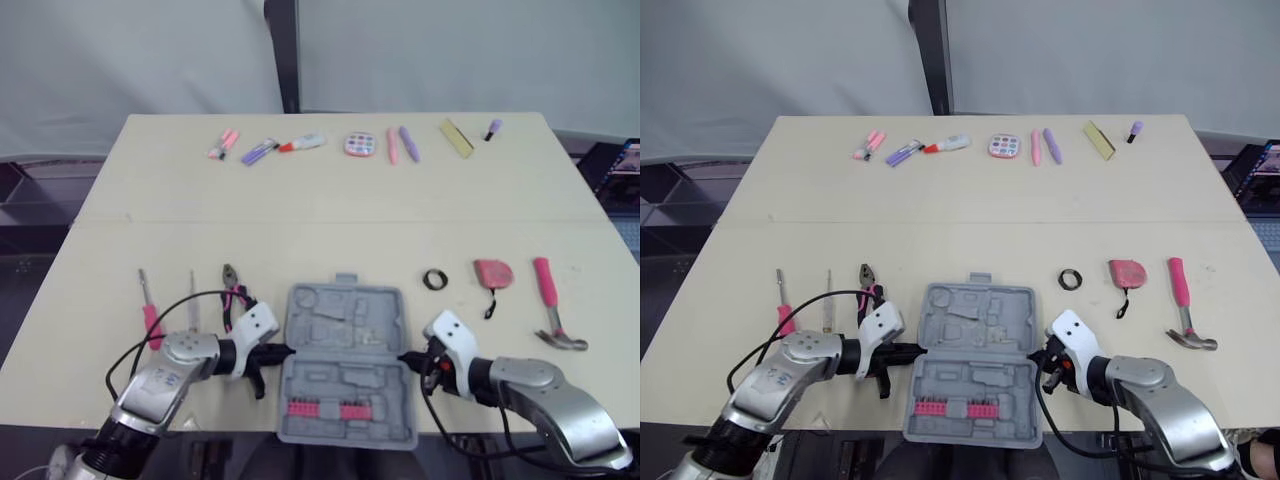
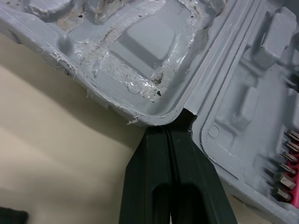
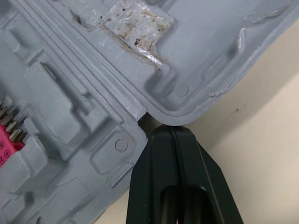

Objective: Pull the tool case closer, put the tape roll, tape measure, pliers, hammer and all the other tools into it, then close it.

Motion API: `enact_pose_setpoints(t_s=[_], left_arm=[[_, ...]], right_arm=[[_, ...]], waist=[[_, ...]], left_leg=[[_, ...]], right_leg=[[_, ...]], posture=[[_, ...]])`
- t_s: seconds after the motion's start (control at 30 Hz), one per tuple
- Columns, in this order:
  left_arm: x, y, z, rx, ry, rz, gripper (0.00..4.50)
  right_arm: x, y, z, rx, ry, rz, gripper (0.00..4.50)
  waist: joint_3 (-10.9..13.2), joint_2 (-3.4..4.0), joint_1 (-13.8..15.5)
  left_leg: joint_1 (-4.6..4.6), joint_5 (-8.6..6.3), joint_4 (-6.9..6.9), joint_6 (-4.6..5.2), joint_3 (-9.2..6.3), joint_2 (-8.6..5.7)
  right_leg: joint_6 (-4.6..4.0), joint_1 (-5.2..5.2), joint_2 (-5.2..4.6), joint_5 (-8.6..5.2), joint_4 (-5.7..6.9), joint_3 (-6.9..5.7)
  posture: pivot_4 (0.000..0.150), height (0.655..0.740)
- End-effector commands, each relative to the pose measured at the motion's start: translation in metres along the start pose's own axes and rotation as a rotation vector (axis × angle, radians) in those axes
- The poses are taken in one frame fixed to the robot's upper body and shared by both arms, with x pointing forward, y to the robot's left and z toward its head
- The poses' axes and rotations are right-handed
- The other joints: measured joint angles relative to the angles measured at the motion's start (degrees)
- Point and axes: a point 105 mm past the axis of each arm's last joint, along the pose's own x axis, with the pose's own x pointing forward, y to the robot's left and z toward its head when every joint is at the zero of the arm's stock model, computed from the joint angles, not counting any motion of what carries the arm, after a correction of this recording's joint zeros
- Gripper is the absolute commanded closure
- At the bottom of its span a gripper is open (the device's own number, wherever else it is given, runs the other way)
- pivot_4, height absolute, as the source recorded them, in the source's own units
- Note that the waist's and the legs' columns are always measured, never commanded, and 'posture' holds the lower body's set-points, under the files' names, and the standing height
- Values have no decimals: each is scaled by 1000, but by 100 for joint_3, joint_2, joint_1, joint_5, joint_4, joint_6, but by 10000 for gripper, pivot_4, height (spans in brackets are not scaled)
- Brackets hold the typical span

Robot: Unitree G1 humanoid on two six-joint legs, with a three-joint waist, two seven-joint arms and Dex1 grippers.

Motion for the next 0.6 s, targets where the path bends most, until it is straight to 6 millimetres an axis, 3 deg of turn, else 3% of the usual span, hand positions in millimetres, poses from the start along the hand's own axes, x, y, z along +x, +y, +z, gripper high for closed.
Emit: enact_pose_setpoints(t_s=[0.03,0.6], left_arm=[[5,-21,0,-12,-8,-94,44765],[-3,-22,-6,-37,4,-75,44765]], right_arm=[[-1,11,12,-36,-52,37,45000],[-2,20,8,-22,-44,61,45000]], waist=[[0,0,0],[0,0,-1]], left_leg=[[0,0,0,0,0,0],[0,0,0,0,0,1]], right_leg=[[0,1,0,0,-1,0],[0,2,1,0,-7,2]], posture=[[1500,7134],[1500,7134]])
